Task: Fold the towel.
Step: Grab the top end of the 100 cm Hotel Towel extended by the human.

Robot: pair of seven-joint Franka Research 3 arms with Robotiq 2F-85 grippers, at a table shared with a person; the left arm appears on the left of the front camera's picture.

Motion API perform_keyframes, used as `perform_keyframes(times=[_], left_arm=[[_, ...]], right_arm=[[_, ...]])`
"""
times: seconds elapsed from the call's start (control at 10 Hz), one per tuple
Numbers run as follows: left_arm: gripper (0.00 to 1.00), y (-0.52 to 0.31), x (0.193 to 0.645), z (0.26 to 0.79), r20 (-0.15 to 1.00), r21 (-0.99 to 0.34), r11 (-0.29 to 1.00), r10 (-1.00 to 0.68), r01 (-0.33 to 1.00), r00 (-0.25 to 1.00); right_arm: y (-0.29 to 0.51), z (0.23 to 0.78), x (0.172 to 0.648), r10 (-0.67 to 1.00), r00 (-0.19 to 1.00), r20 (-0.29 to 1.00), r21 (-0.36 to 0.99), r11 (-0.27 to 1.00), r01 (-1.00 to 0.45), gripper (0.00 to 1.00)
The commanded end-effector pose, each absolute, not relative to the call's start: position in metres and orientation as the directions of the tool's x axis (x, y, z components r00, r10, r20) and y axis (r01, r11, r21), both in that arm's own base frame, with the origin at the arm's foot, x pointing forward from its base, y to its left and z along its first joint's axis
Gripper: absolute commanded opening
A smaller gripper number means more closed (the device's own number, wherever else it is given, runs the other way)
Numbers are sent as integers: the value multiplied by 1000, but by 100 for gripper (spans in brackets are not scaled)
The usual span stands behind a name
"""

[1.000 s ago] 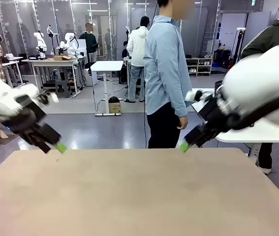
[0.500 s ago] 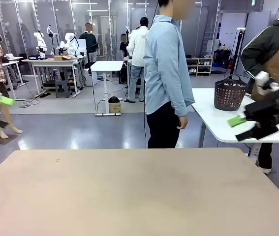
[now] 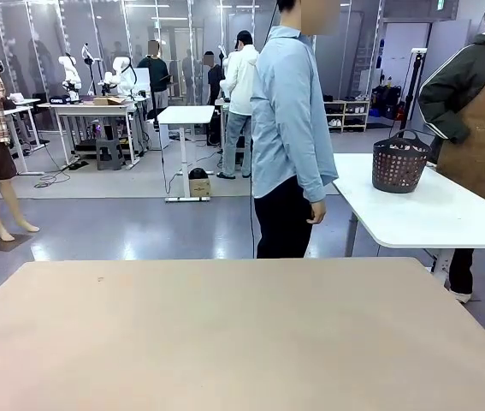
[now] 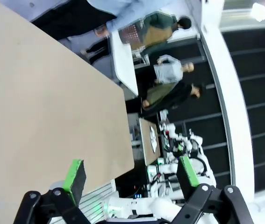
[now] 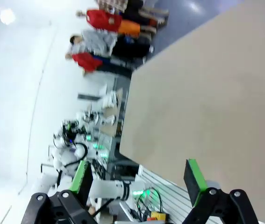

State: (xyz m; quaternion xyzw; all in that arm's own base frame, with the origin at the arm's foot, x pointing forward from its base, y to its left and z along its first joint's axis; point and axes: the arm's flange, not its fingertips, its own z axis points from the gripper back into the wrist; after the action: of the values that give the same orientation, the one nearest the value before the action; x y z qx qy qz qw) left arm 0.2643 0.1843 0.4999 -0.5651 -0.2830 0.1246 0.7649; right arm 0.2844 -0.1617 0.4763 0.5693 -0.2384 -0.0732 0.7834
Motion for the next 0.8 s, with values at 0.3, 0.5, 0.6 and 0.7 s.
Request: perform_keyframes(times=[0.3, 0.5, 0.6, 0.7], left_arm=[[100, 239, 220, 497, 298, -935, 345, 630, 85, 717], [100, 241, 221, 500, 339, -921, 379, 670, 89, 661], [100, 241, 211, 498, 285, -937, 342, 651, 63, 703], [100, 241, 211, 498, 285, -937, 342, 651, 63, 703]], right_arm=[[-179, 467, 221, -516, 764, 387, 905, 371, -207, 100], [-171, 463, 226, -455, 799, 393, 896, 385, -221, 100], [-217, 489, 233, -527, 767, 367, 912, 368, -184, 100], [-217, 489, 233, -527, 767, 367, 912, 368, -184, 100]])
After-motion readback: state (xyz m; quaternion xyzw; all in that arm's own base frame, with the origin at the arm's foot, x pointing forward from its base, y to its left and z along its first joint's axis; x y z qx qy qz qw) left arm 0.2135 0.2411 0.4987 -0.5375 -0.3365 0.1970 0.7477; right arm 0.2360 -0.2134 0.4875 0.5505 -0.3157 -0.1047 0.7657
